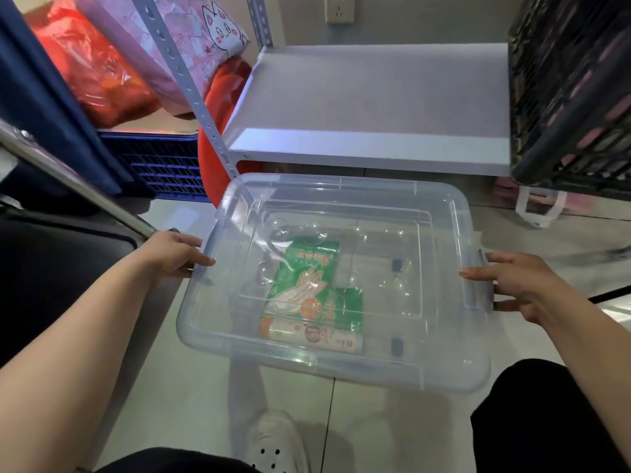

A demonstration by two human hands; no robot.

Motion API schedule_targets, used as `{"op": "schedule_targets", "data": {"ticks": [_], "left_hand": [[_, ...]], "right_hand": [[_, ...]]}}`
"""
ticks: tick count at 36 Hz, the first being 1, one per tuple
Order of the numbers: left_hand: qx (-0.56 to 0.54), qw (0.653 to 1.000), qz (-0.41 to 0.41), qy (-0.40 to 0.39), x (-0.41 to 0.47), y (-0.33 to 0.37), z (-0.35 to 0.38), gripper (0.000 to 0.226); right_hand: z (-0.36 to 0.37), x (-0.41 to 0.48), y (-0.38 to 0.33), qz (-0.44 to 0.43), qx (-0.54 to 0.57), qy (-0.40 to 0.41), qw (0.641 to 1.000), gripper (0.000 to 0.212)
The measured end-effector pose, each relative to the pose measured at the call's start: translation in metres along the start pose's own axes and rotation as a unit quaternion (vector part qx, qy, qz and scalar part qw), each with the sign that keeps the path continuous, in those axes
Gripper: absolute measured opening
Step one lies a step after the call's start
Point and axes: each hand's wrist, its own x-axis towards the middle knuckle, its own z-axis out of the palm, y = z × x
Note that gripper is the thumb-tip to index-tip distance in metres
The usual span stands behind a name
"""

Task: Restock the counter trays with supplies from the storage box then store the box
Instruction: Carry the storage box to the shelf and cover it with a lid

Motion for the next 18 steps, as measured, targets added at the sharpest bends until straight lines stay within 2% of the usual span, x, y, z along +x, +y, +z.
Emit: {"op": "schedule_targets", "data": {"ticks": [4,8,14,16,18], "left_hand": [[0.062,0.997,0.012,0.046,-0.006,0.015,0.01,0.029],[0.087,0.995,0.01,0.04,-0.006,0.016,0.01,0.034],[0.101,0.995,0.0,0.026,0.002,0.012,0.007,0.029],[0.093,0.995,-0.001,0.021,0.005,0.01,0.005,0.027],[0.075,0.997,-0.001,0.031,0.005,0.008,0.005,0.034]], "right_hand": [[0.002,-0.002,-0.002,-0.009,-0.002,0.009,1.0,0.052],[0.004,-0.004,-0.003,-0.008,-0.01,0.009,1.0,0.04],[0.003,0.0,-0.005,0.005,-0.033,0.016,0.999,0.052],[0.004,-0.001,-0.007,0.006,-0.042,0.015,0.999,0.043],[0.004,-0.001,-0.008,0.006,-0.046,0.014,0.999,0.036]]}}
